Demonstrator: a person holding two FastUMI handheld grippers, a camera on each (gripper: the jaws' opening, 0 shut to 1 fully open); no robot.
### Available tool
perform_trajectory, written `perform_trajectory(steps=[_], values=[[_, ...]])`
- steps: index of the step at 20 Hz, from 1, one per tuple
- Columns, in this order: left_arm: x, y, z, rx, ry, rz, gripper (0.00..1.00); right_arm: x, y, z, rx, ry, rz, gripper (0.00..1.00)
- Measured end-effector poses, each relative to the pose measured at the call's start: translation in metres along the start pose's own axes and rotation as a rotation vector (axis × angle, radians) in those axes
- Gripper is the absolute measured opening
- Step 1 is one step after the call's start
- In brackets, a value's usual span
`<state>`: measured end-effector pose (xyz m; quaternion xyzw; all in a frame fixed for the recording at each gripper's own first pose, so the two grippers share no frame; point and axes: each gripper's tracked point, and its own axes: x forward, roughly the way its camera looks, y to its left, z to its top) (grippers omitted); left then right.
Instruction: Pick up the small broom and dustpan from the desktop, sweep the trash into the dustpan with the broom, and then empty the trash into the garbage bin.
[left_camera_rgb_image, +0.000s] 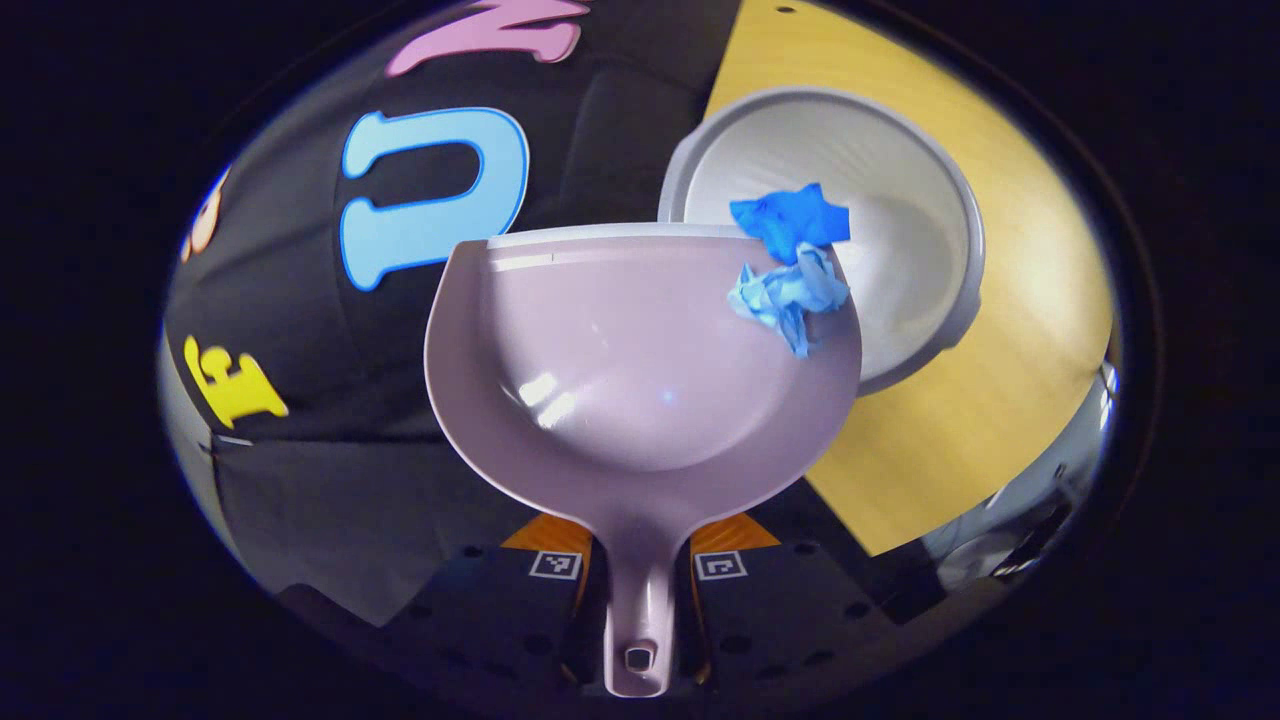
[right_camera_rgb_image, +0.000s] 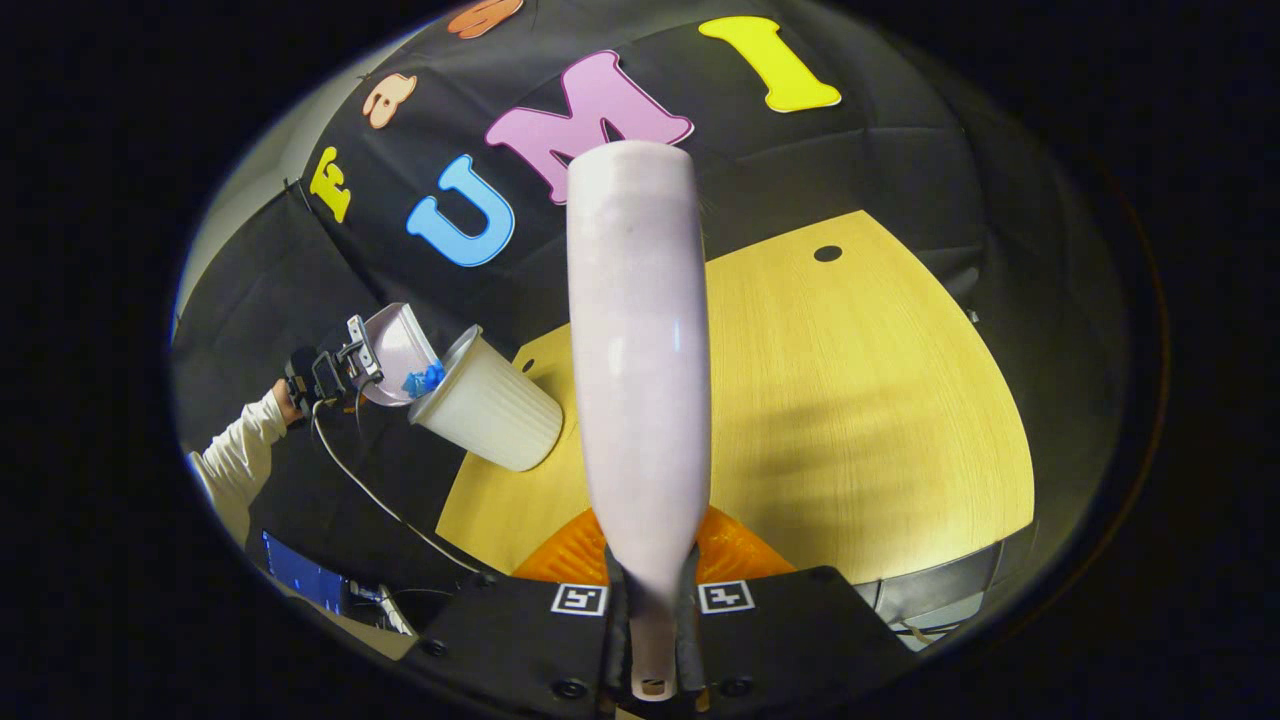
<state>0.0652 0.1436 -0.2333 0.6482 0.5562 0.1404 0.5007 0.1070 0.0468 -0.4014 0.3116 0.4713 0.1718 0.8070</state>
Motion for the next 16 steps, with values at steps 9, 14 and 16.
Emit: perform_trajectory(steps=[9,14,16], values=[[0.012,0.027,-0.011,0.264,-0.057,0.317,0.25,0.011,0.003,-0.003,-0.042,0.049,0.020,0.18],[-0.012,0.021,0.018,-0.166,-0.275,0.148,0.25,0.004,0.005,-0.001,-0.091,0.061,-0.025,0.18],[-0.025,0.018,0.033,-0.322,-0.364,0.099,0.25,0.000,0.012,0.005,-0.120,0.055,-0.034,0.19]])
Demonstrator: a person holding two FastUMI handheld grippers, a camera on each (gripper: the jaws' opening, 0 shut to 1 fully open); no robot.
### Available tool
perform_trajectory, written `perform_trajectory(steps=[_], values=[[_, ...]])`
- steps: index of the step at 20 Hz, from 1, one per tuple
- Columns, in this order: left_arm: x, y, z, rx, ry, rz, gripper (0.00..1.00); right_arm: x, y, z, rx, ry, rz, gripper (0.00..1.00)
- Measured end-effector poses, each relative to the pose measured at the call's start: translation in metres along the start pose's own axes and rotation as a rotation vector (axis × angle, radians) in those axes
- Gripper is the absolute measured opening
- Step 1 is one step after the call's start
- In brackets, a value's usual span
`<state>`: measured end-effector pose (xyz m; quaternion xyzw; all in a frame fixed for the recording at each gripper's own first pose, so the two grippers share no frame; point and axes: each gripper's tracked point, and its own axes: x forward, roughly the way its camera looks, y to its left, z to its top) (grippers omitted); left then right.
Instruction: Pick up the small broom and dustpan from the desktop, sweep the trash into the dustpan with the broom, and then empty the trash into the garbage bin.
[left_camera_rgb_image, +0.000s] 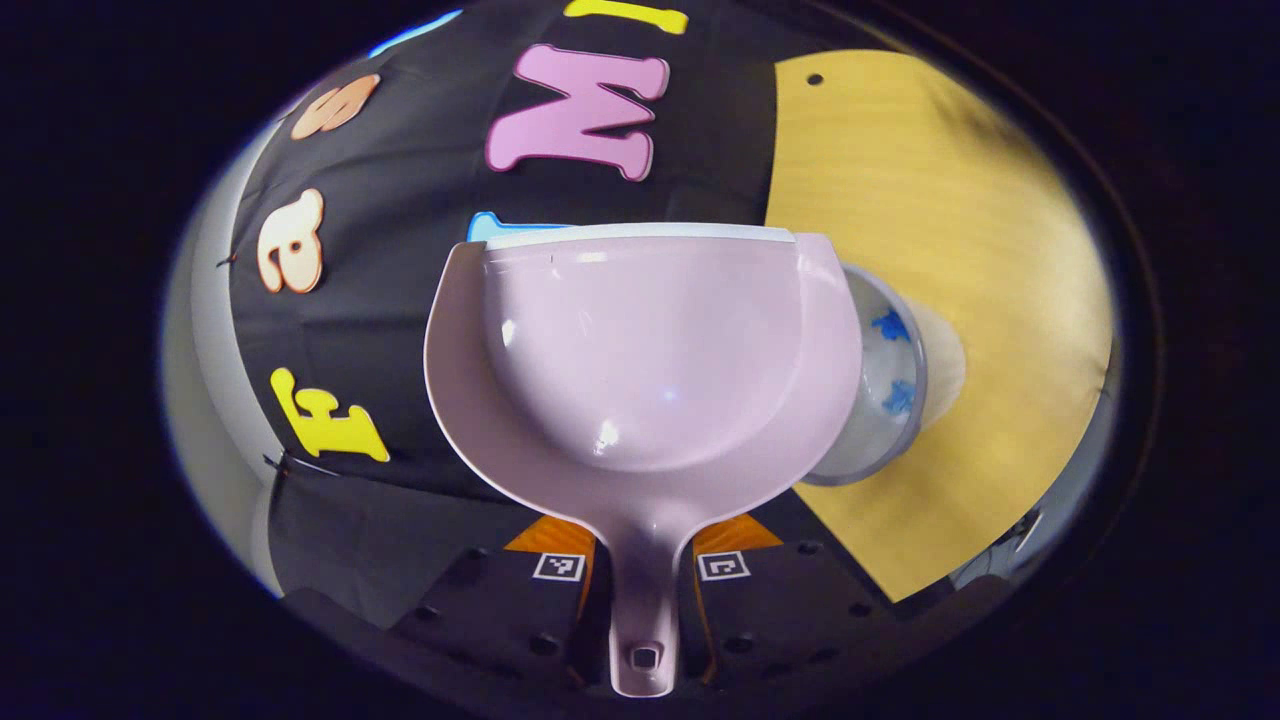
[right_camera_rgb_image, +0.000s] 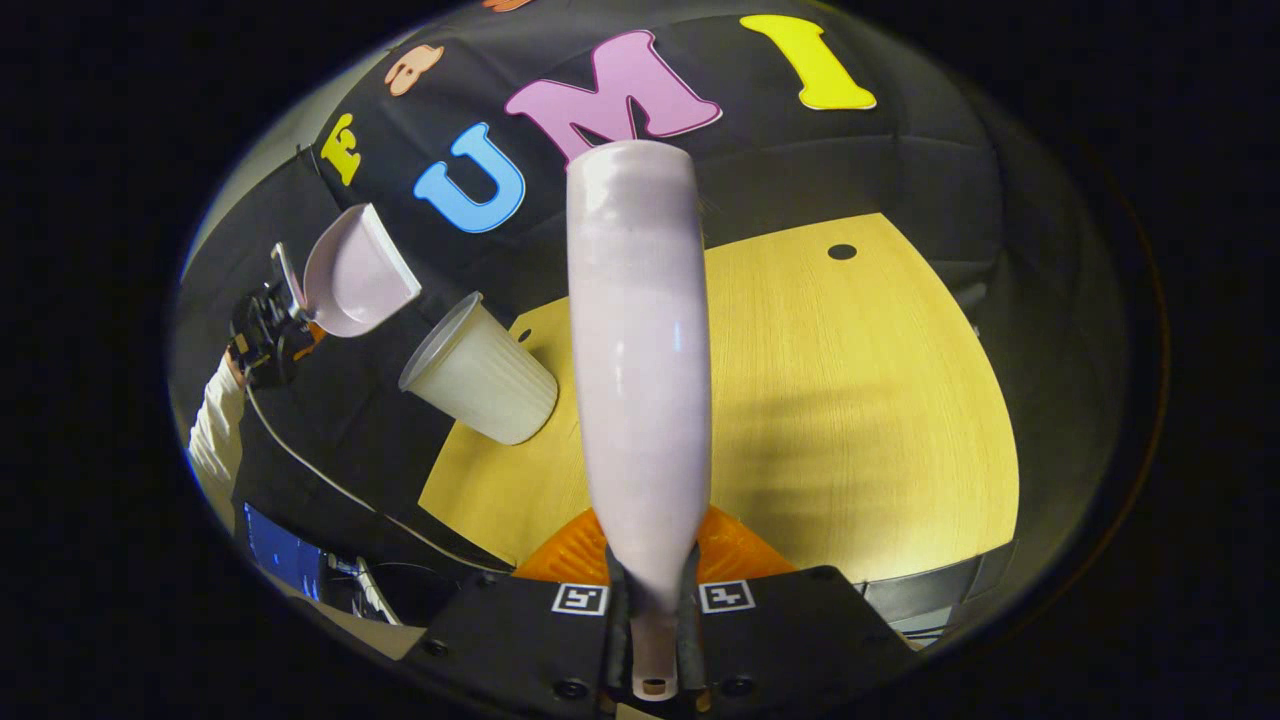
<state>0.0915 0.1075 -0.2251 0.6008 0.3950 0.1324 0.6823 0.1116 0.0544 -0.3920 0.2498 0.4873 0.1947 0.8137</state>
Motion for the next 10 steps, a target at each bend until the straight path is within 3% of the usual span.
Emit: perform_trajectory(steps=[2,4,7,10], values=[[-0.007,-0.012,0.024,-0.186,-0.081,-0.048,0.25,-0.003,0.008,0.013,-0.022,-0.012,-0.006,0.18],[-0.018,-0.047,0.064,-0.367,-0.157,-0.170,0.25,-0.001,0.018,0.027,-0.023,-0.029,-0.007,0.18],[-0.054,-0.097,0.117,-0.556,-0.225,-0.335,0.25,0.005,0.030,0.043,0.017,-0.040,-0.003,0.18],[-0.075,-0.171,0.149,-0.740,-0.194,-0.597,0.25,0.013,0.025,0.043,0.028,-0.018,-0.050,0.18]])
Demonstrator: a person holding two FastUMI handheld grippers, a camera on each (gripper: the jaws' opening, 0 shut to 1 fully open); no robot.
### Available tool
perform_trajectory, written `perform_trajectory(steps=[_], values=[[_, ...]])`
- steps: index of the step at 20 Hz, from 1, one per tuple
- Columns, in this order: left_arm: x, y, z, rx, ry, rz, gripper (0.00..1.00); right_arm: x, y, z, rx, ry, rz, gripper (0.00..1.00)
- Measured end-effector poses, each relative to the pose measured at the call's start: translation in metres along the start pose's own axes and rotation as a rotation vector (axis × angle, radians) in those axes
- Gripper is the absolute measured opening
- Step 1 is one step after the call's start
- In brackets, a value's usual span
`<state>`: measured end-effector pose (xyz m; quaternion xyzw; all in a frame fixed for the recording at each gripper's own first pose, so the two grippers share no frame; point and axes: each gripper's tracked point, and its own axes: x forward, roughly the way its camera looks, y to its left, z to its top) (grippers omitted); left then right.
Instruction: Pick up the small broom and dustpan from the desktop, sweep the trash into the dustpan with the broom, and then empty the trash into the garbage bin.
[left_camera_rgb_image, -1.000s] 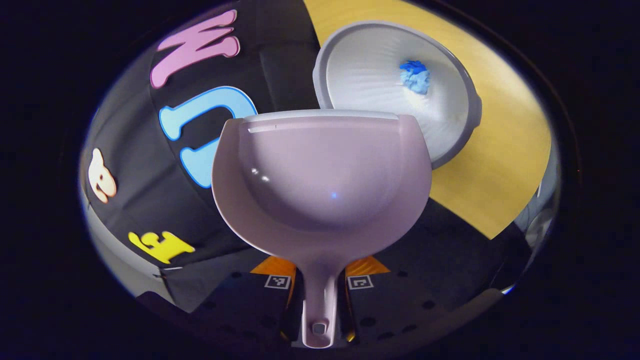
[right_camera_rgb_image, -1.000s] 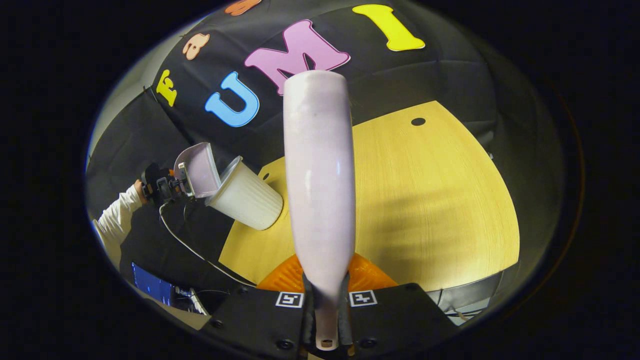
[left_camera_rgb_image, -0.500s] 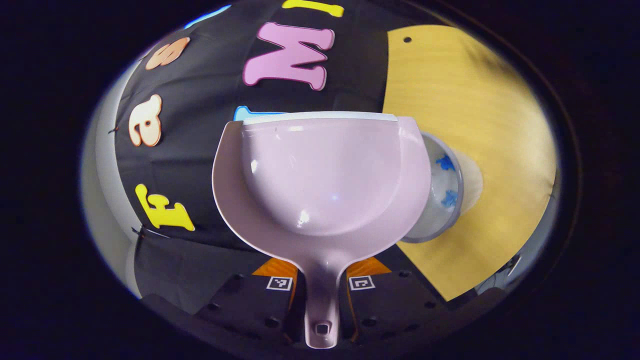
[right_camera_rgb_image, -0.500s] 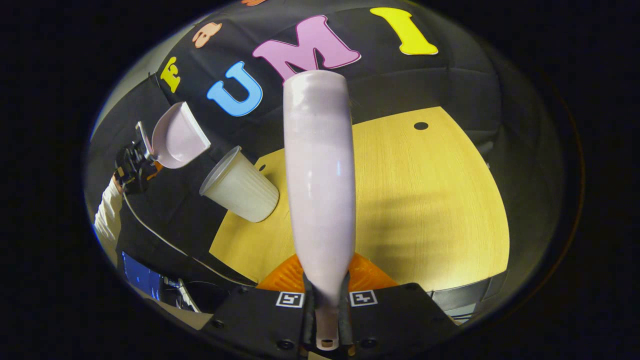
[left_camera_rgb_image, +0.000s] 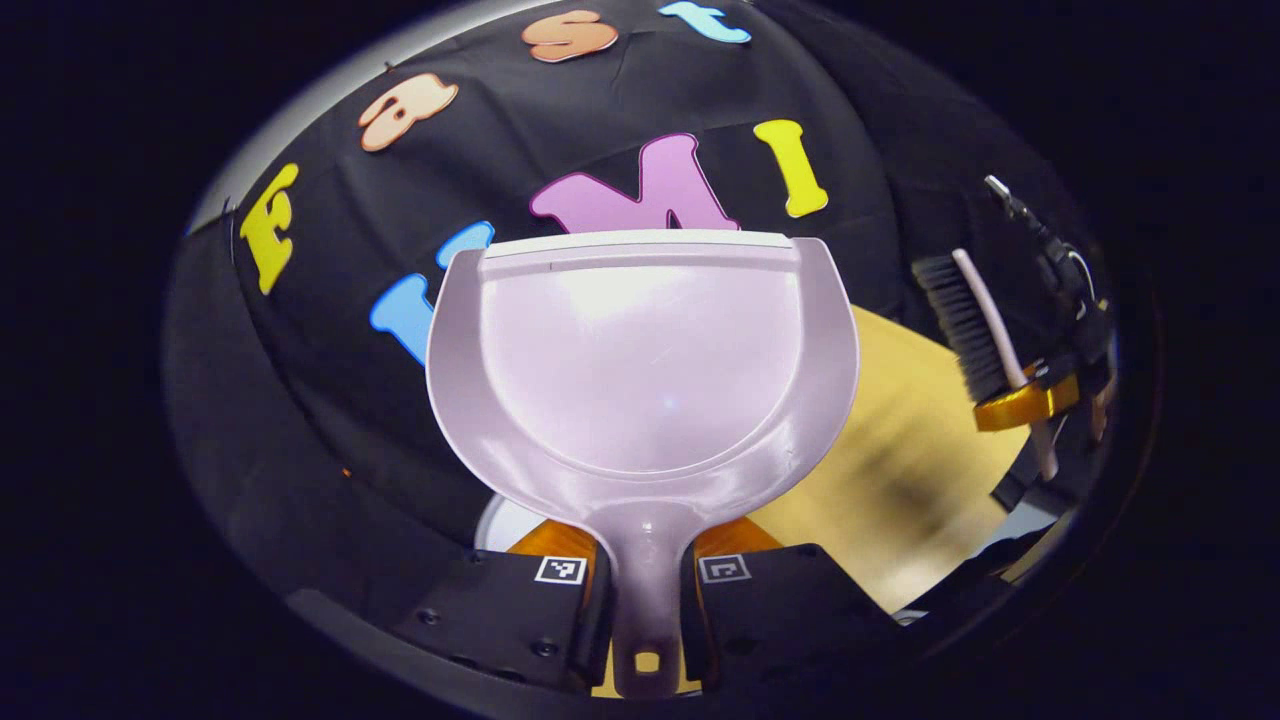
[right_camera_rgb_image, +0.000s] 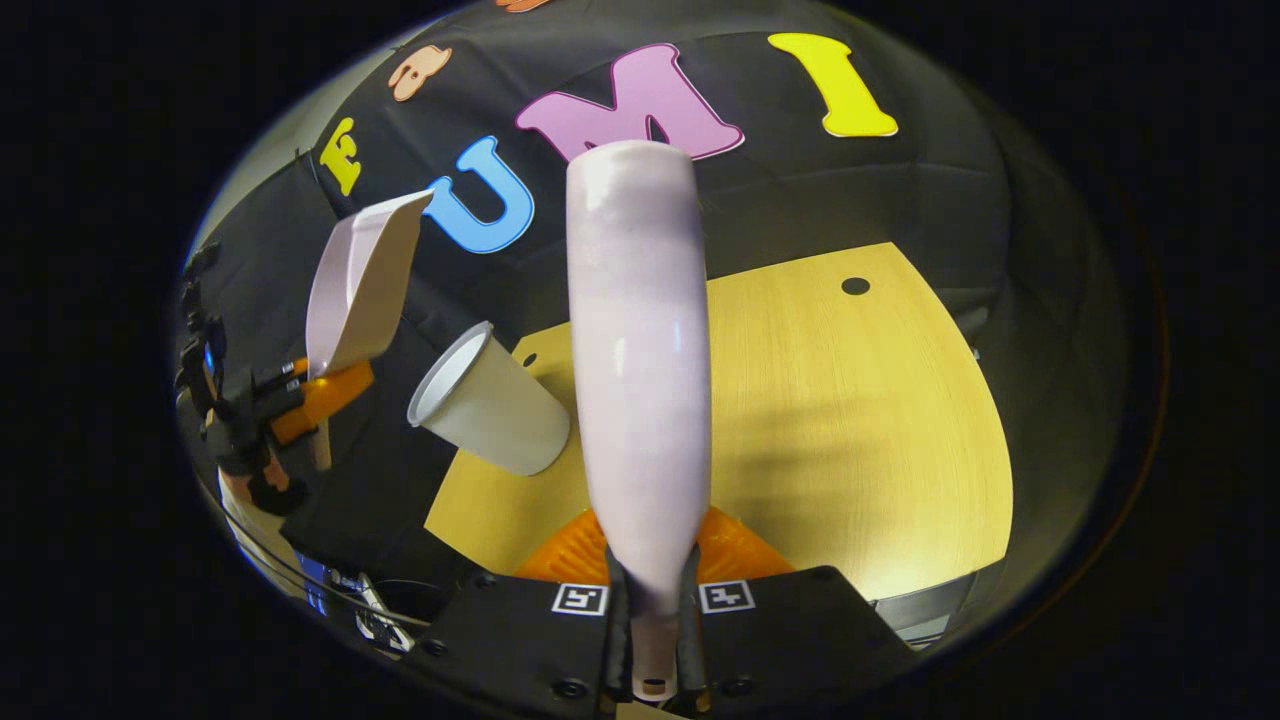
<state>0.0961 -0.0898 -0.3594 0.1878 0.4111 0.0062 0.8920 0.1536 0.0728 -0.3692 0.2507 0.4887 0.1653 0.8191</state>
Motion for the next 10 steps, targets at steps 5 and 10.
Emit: perform_trajectory(steps=[5,10], values=[[0.061,-0.112,-0.098,-0.254,0.299,-0.238,0.25,0.051,-0.047,-0.061,0.077,0.241,-0.203,0.18],[0.086,-0.134,-0.153,-0.354,0.685,-0.315,0.25,0.114,-0.068,-0.116,0.143,0.501,-0.300,0.19]])
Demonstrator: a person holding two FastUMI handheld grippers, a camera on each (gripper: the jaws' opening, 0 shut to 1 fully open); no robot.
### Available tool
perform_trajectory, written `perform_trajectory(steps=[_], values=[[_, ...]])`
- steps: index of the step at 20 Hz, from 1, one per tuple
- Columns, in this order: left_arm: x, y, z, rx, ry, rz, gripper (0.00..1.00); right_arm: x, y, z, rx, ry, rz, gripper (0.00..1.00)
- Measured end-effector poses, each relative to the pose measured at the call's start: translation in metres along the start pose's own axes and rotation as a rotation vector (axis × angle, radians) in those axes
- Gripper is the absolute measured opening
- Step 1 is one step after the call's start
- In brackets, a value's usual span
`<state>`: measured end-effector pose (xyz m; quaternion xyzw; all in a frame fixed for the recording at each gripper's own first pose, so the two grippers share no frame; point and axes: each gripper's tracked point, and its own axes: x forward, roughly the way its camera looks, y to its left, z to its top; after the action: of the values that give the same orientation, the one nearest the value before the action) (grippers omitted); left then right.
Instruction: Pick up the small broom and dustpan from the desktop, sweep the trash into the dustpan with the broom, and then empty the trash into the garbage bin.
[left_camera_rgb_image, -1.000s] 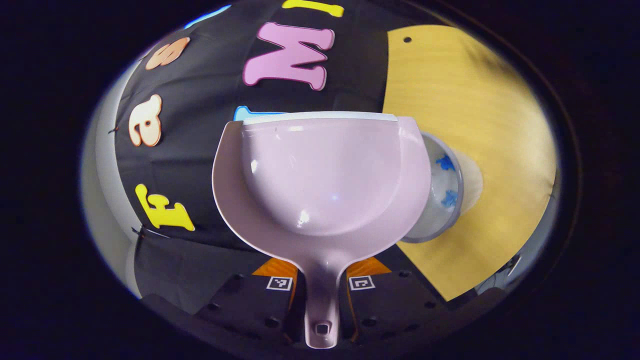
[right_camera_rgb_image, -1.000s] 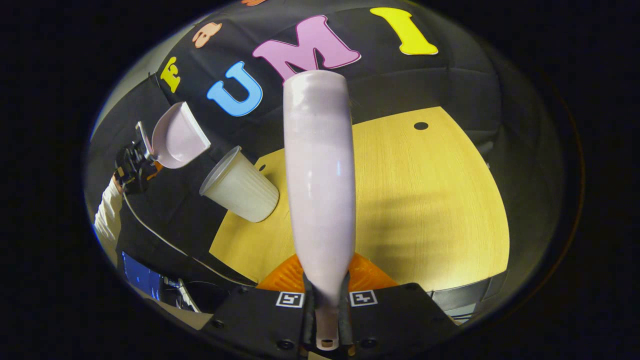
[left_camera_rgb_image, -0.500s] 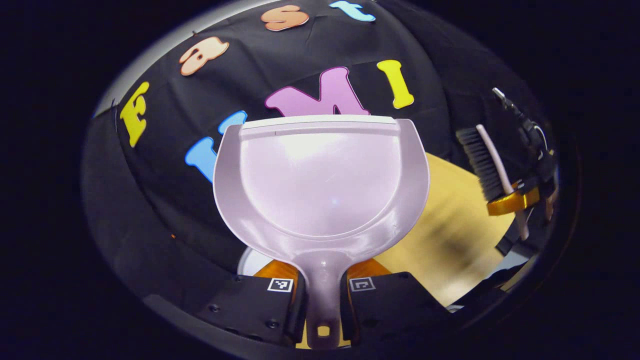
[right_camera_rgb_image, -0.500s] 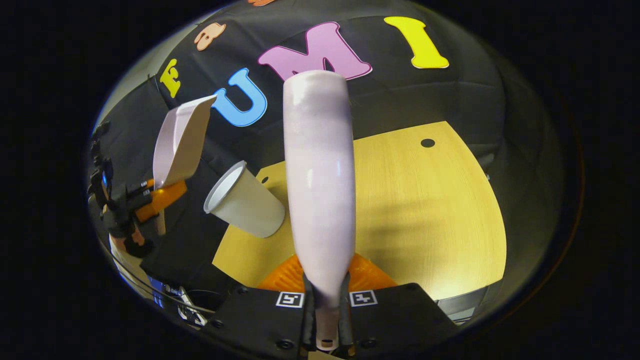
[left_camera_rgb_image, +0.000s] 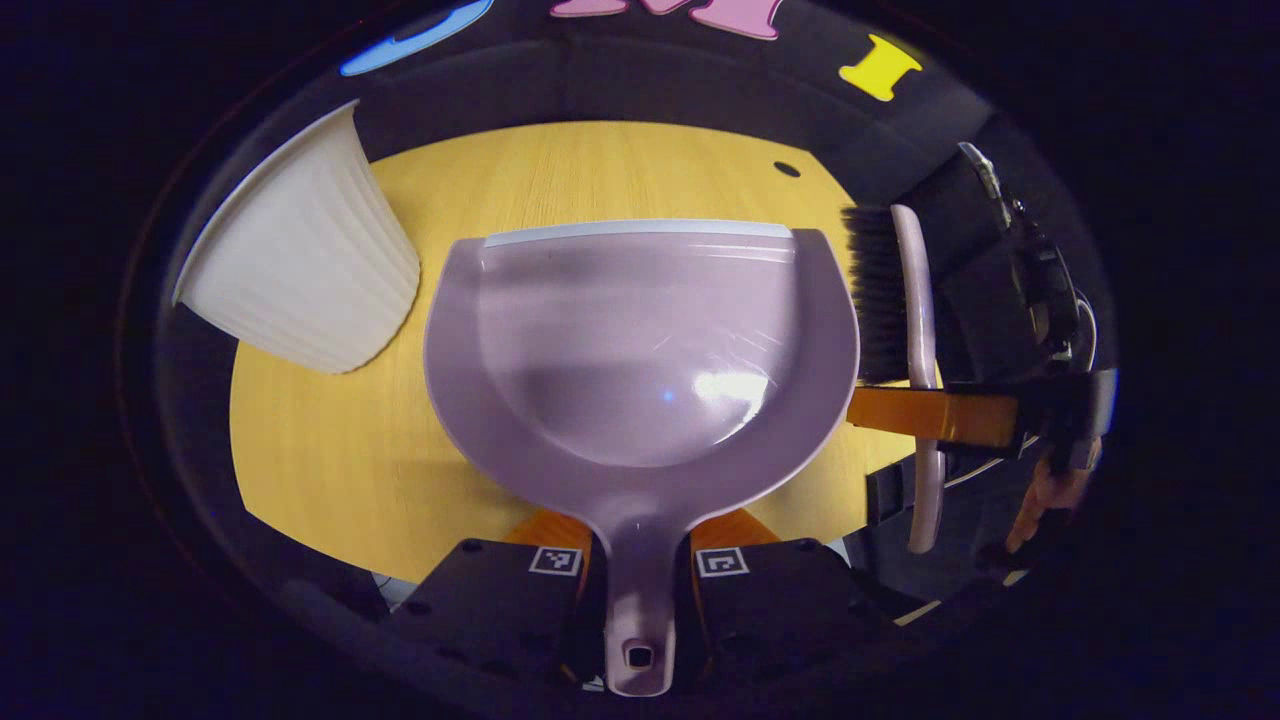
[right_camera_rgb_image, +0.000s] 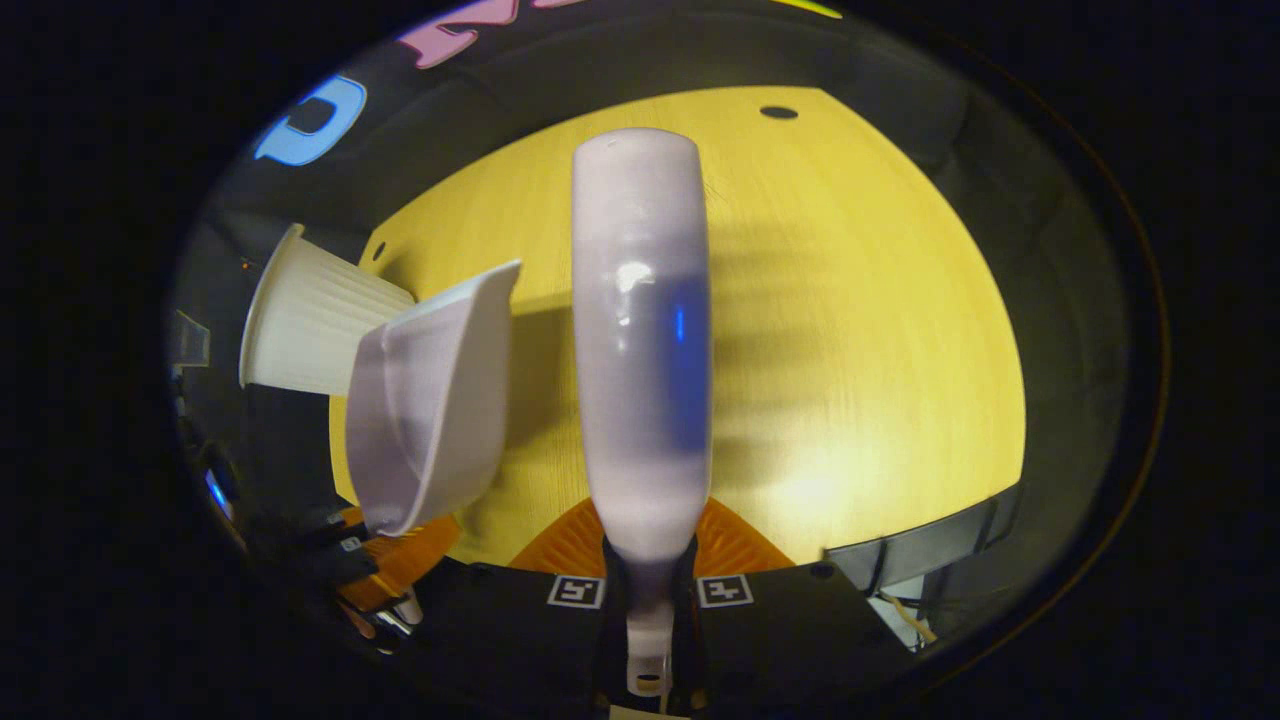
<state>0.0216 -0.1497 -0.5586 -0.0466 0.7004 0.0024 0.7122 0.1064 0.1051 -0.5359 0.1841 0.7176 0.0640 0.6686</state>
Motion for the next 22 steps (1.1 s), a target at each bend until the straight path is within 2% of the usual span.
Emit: perform_trajectory(steps=[3,5,8,12,18,19,20,22], values=[[-0.013,-0.009,0.008,-0.037,0.059,0.042,0.27,0.026,-0.007,-0.006,-0.027,0.074,-0.085,0.19],[-0.018,-0.008,0.016,-0.054,0.087,0.064,0.24,0.037,-0.008,-0.012,-0.041,0.109,-0.117,0.19],[-0.023,-0.017,0.023,-0.072,0.119,0.092,0.25,0.053,-0.017,-0.018,-0.078,0.152,-0.182,0.19],[-0.028,-0.016,0.027,-0.054,0.140,0.118,0.27,0.067,-0.025,-0.029,-0.085,0.215,-0.228,0.19],[-0.018,-0.019,0.017,-0.074,0.252,0.108,0.26,0.075,-0.025,-0.029,-0.071,0.257,-0.240,0.19],[-0.016,-0.019,0.019,-0.075,0.249,0.106,0.27,0.075,-0.027,-0.032,-0.062,0.267,-0.238,0.14],[-0.016,-0.020,0.017,-0.062,0.266,0.106,0.27,0.072,-0.026,-0.033,-0.053,0.273,-0.233,0.21],[-0.016,-0.019,0.016,-0.054,0.288,0.106,0.31,0.072,-0.023,-0.037,-0.041,0.288,-0.227,0.27]])
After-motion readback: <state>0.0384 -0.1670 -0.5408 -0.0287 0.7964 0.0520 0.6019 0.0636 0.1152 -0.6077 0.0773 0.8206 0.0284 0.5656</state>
